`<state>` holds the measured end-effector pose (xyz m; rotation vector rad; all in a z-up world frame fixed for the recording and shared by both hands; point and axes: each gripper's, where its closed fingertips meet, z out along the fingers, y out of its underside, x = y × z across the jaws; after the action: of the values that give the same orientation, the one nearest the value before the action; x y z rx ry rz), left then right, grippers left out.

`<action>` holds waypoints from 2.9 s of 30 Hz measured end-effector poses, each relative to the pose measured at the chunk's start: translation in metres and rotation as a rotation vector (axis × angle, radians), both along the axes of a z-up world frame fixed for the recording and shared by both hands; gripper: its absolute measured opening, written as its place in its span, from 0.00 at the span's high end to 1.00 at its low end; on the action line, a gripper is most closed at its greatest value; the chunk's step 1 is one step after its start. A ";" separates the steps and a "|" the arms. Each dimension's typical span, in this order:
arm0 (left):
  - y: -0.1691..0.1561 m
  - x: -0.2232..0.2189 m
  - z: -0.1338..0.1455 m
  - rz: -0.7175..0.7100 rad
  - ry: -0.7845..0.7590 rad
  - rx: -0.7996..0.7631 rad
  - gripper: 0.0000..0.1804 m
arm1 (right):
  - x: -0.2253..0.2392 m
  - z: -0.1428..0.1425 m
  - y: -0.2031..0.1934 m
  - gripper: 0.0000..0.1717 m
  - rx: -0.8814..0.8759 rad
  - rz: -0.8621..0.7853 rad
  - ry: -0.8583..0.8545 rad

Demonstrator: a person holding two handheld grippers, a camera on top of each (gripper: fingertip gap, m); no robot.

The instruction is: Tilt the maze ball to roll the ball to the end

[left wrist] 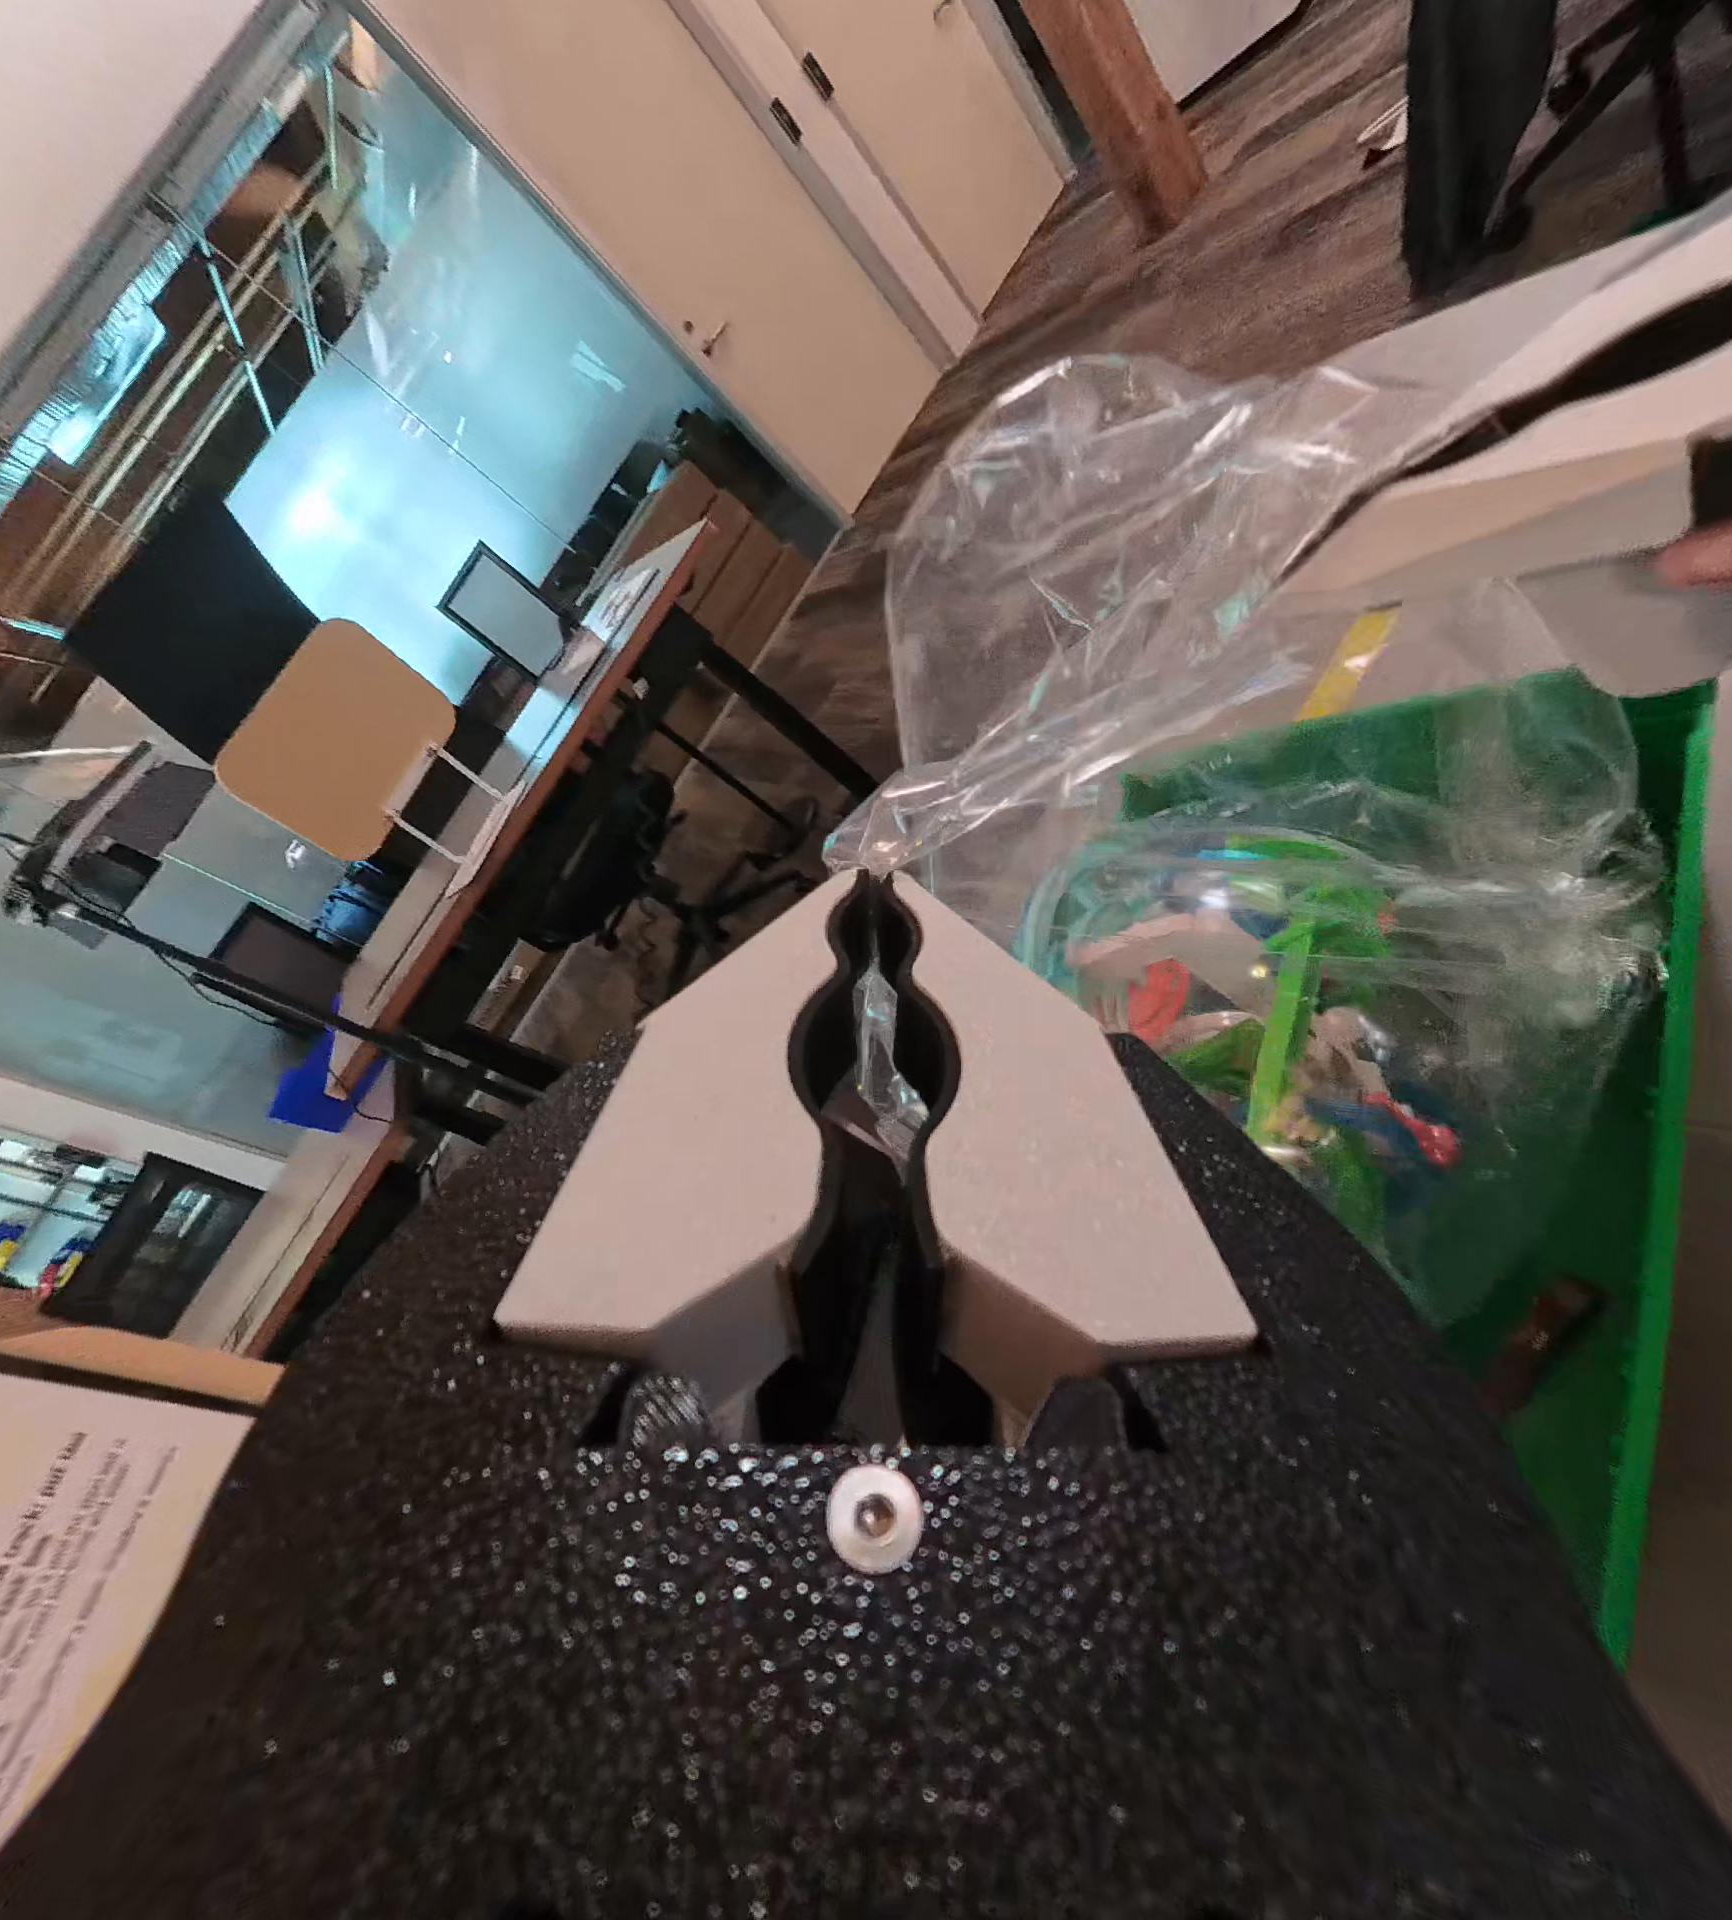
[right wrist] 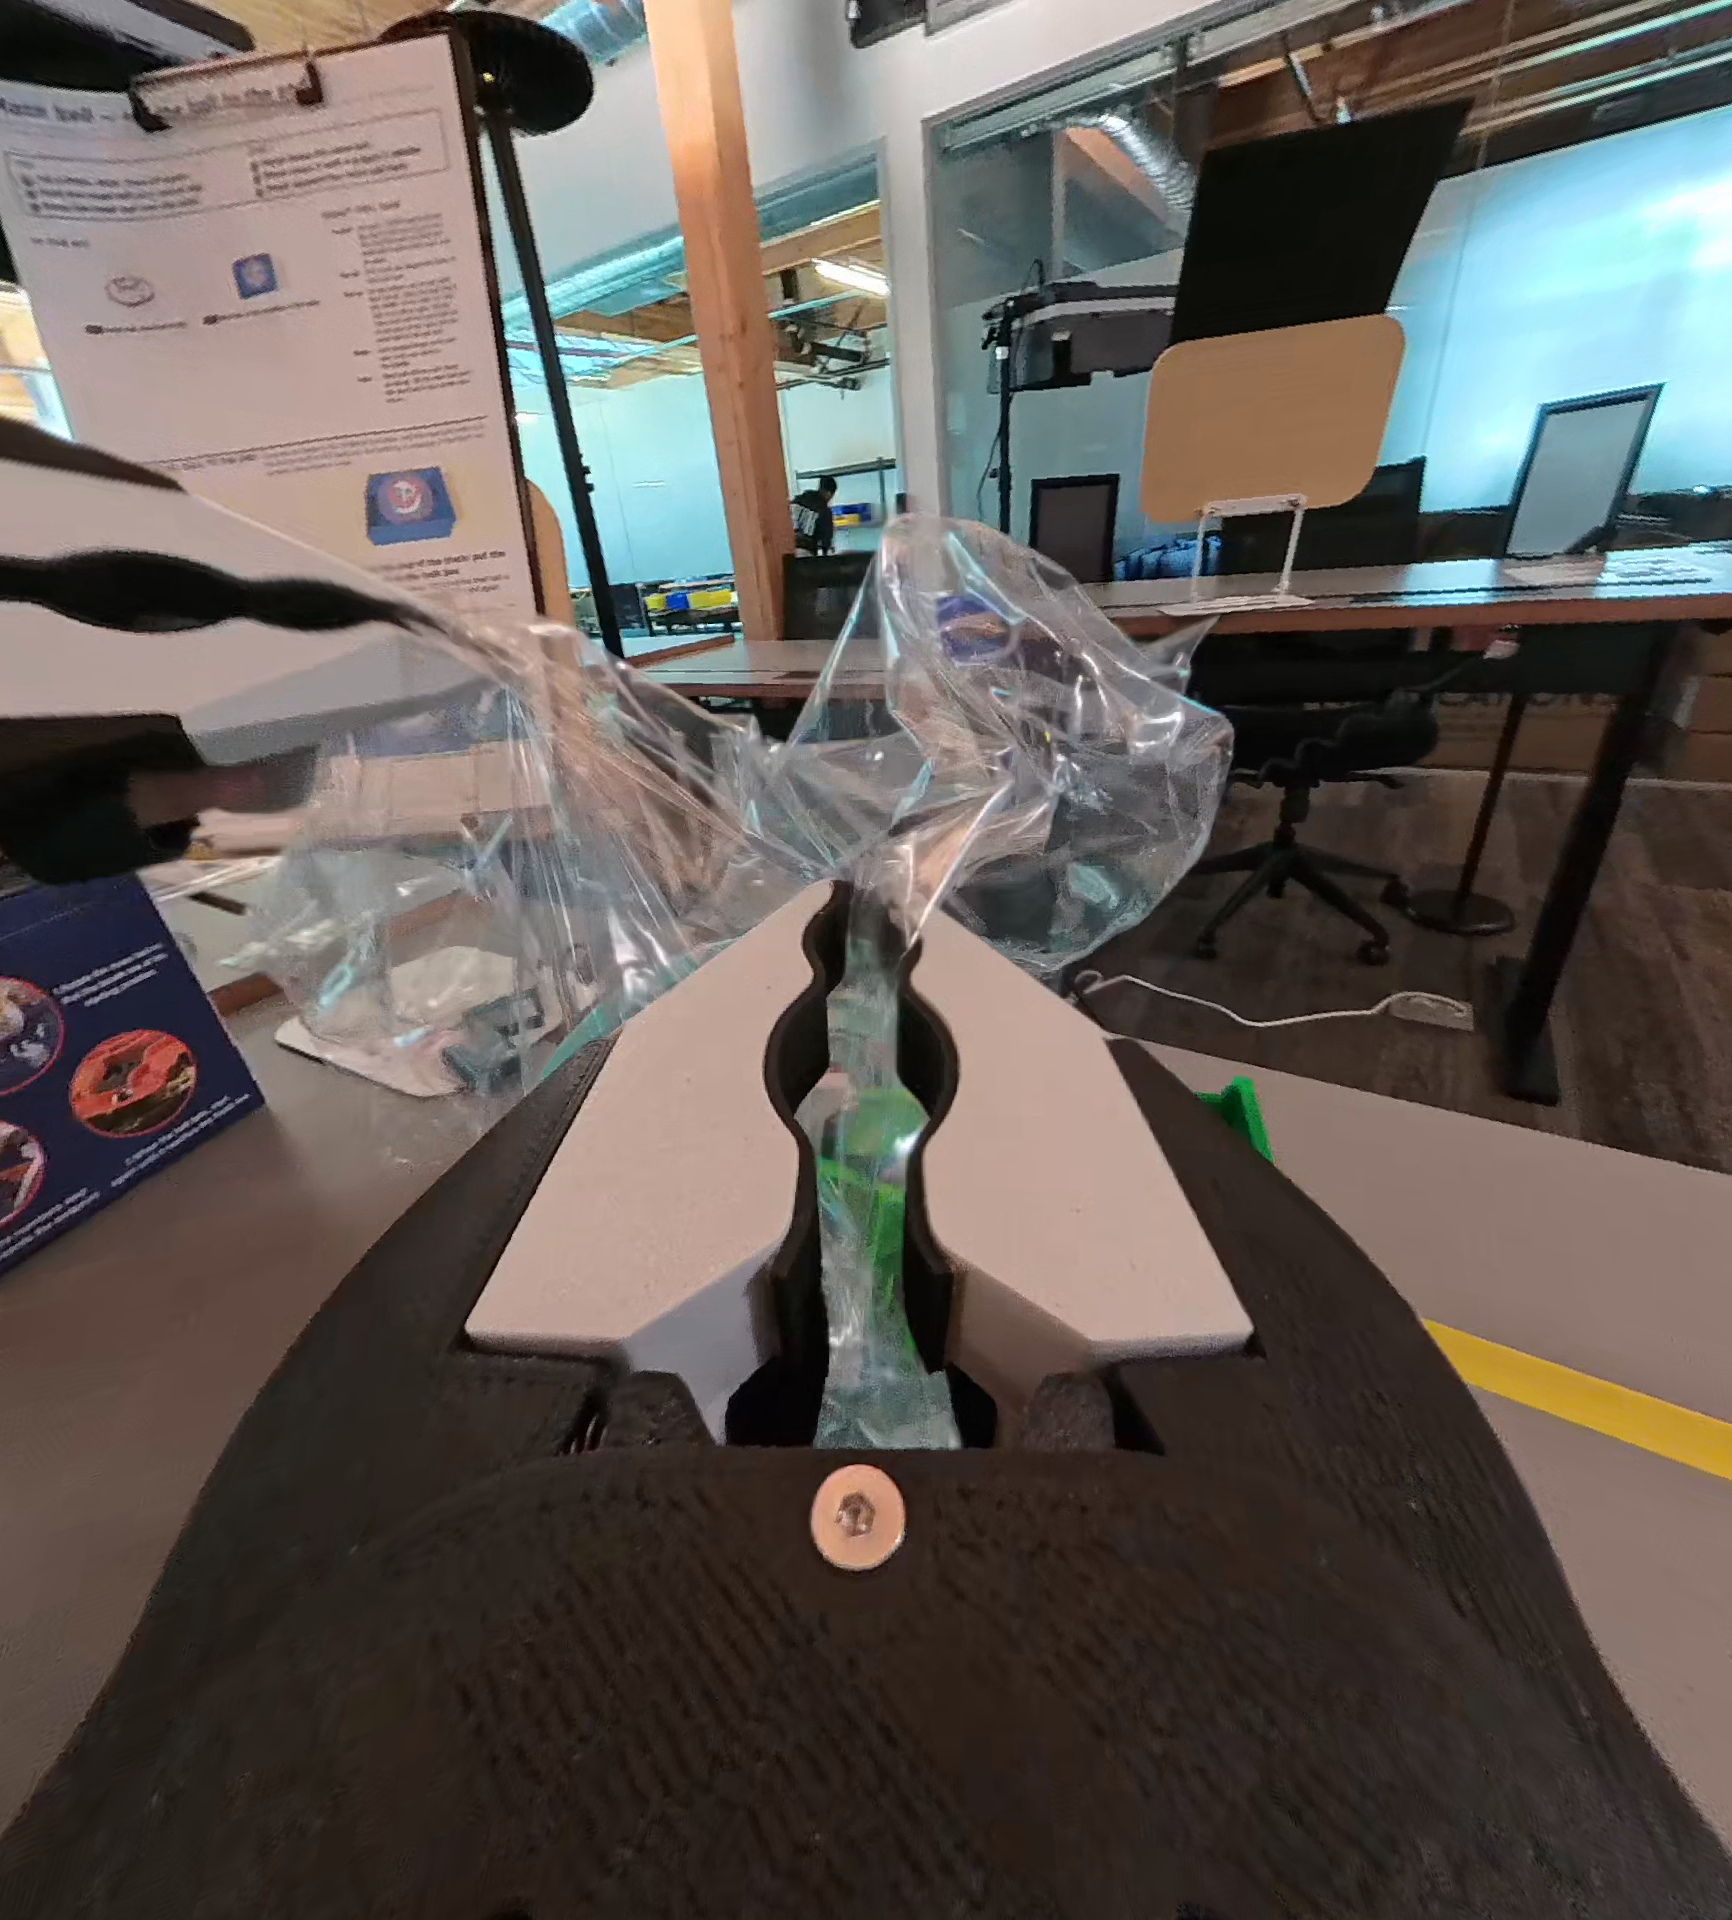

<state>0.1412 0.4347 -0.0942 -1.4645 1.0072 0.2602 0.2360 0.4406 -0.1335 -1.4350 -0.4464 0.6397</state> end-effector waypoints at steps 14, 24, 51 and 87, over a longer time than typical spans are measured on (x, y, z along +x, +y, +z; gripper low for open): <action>0.006 0.003 0.068 0.103 0.051 0.220 1.00 | 0.009 -0.021 -0.001 0.49 -0.212 0.136 0.011; 0.011 0.003 0.102 0.139 0.057 0.312 1.00 | -0.030 -0.050 -0.018 0.46 -0.308 0.291 -0.164; -0.115 -0.029 0.217 0.037 -0.142 0.618 1.00 | -0.038 0.020 -0.047 0.33 0.067 0.257 -0.119; -0.347 -0.075 -0.072 -0.263 -0.632 0.027 0.12 | -0.201 -0.012 -0.399 1.00 0.939 1.287 -0.541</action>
<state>0.0661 0.0874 -0.1664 -1.2494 0.6585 -0.3623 0.0348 0.0412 -0.1456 -0.2332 -1.8784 0.8277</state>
